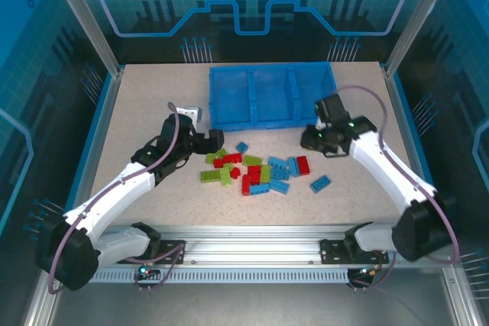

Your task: Sort the legos into containers by color

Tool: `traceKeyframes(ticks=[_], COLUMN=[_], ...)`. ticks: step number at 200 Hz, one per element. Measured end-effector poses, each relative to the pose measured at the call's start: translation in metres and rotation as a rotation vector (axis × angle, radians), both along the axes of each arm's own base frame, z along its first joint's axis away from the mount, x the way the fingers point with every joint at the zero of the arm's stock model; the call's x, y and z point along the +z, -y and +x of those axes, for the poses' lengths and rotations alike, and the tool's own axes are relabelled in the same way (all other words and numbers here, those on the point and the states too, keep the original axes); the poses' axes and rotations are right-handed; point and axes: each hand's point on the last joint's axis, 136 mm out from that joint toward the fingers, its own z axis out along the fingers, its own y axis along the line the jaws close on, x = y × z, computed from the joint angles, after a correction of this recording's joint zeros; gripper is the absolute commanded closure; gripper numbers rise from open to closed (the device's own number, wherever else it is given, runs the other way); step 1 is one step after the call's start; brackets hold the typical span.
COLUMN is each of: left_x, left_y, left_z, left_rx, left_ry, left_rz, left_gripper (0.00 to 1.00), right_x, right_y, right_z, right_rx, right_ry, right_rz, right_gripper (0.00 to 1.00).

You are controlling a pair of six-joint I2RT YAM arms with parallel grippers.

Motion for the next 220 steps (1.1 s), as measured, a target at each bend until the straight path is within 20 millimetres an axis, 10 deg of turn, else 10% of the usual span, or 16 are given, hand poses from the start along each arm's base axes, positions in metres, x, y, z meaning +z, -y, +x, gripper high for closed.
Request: traceKeyframes(ticks=[90,220], left_x=[-0.028,-0.084], left_y=[-0.014,-0.03], left_z=[-0.011,-0.048], left_rx=[0.109,0.305], left_ry=[-0.139,-0.424], left_rz=[0.005,-0.03], left_gripper=[0.01,0.01], right_x=[0.023,-0.041], right_y=[-0.17,-0.216], right_z=[0.125,0.169], right_rx=[0.297,0.286], right_ry=[0.093,-0.054], right_rz=[0.155,0.145], right_gripper=[0.74,0.47])
